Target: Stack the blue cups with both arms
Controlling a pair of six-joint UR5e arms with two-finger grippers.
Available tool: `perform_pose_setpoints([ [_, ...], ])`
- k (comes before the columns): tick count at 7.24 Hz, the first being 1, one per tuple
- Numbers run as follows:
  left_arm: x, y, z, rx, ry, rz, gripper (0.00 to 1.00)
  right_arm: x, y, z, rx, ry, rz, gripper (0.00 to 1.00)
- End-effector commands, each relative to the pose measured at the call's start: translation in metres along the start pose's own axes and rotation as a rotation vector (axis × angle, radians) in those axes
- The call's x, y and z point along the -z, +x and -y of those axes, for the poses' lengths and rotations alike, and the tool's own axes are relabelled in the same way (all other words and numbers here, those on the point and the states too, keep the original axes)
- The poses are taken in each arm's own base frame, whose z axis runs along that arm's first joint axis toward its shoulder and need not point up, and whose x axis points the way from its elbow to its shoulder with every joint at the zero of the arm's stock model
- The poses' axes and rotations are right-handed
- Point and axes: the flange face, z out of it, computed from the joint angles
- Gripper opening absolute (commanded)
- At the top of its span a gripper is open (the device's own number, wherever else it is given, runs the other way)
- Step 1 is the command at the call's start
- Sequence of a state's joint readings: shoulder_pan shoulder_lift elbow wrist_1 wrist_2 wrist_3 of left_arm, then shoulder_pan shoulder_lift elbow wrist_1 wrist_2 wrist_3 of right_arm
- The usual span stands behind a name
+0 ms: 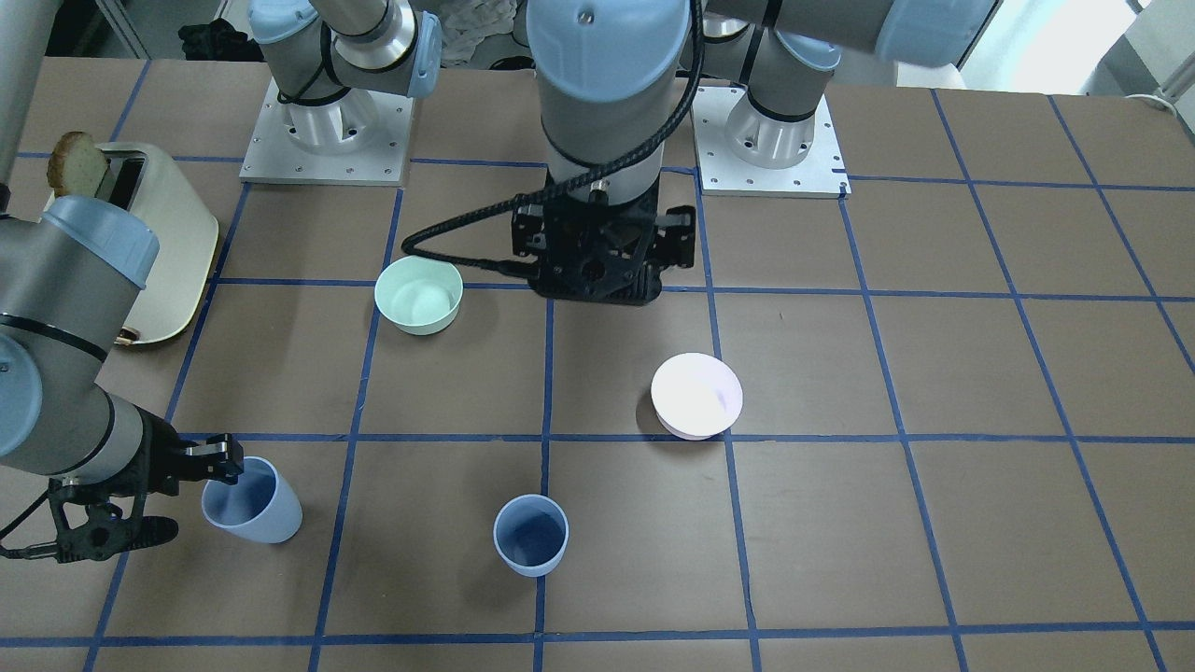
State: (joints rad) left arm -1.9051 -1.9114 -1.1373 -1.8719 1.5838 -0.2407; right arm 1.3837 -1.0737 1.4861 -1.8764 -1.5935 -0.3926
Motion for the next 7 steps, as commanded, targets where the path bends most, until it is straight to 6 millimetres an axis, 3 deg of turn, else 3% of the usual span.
perform_pose_setpoints([
  [1,-0.021,-0.035,-0.052,0.042,-0.152,0.076,1.00,-0.006,0.000,0.001,0.000,-0.010,0.005,0.45],
  [3,-0.039,-0.059,-0.085,0.075,-0.092,0.053,0.98,-0.006,0.000,0.001,0.000,-0.010,0.009,0.30],
  [5,-0.045,-0.084,-0.076,0.118,0.145,-0.007,0.98,-0.003,-0.004,0.002,-0.004,-0.005,0.045,0.00],
  [7,-0.030,-0.102,-0.063,0.062,0.282,-0.011,1.00,0.011,-0.004,0.000,-0.008,-0.017,0.050,0.00],
])
